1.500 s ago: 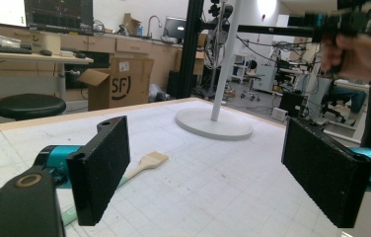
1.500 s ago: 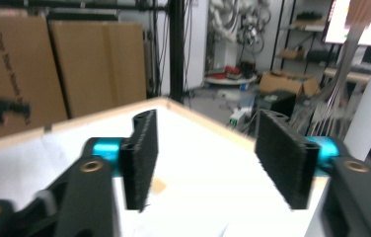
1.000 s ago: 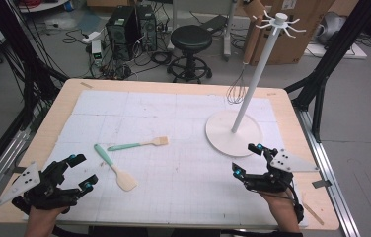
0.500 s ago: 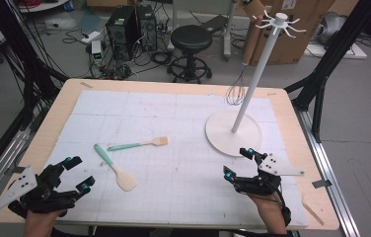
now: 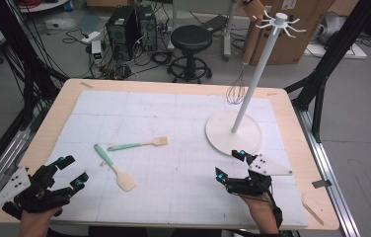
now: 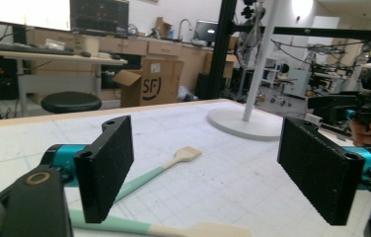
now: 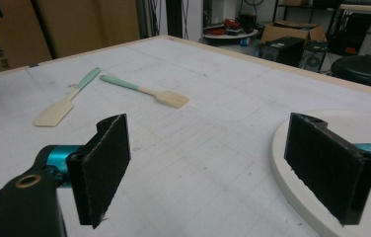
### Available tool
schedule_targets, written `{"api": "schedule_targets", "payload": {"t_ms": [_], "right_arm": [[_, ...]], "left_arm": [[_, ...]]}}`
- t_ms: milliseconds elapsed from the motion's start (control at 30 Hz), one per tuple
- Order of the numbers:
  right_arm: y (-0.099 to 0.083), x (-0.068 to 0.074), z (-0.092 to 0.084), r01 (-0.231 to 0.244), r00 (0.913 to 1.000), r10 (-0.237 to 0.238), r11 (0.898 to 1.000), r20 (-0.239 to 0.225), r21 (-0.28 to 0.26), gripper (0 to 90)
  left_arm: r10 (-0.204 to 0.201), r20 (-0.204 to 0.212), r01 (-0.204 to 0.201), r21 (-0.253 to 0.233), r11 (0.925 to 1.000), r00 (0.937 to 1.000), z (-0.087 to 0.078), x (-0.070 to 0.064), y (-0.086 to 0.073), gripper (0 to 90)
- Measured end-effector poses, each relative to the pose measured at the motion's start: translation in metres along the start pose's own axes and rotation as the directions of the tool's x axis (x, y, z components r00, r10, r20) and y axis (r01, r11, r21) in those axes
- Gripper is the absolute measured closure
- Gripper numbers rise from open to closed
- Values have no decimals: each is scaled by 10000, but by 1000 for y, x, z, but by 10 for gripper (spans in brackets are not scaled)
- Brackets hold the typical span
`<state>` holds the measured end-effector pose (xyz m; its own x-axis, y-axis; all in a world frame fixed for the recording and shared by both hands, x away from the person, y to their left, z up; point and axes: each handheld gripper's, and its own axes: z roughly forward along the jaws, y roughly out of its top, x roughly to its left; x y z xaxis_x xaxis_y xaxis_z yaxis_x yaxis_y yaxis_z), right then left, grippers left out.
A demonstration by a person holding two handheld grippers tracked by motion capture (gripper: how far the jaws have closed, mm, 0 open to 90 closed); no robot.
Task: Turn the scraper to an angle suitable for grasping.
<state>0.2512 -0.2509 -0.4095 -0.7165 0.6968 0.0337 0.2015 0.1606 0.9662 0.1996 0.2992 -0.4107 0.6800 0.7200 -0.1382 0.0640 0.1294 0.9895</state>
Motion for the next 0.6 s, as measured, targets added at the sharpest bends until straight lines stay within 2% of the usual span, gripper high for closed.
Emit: {"api": "schedule_targets", "payload": {"t_ms": [100,233,300,367,467,533,600], "right_arm": [[-1,2,3,28,10000,-28,10000,-15,15,227],[-3,5,2,35,9998,-33,9999,173,-104,311],[-4,6,1,62,9998,-59,9999,170,-153,322],[-5,5,-1,40,9998,-38,10000,186,-86,322],[-8,3,-3,11,9997,-8,9999,257,-119,322],[-8,2,-4,8,9997,-4,9999,249,-144,322],[-8,2,-6,-112,9998,116,9997,189,-232,322]], "left_arm": [[42,-156,-39,164,9999,9999,-3,2,-1,345],[-50,-185,58,484,9988,9998,-3,6,-5,583],[-2,-195,18,793,9969,9998,0,5,-8,763],[-35,-152,54,1246,9922,9999,9,5,-10,860],[-26,67,13,1857,9826,10000,30,1,-13,894],[177,73,-190,2352,9718,9998,47,-2,-16,896],[-8,-15,11,2759,9612,10000,62,-2,-20,896]]}}
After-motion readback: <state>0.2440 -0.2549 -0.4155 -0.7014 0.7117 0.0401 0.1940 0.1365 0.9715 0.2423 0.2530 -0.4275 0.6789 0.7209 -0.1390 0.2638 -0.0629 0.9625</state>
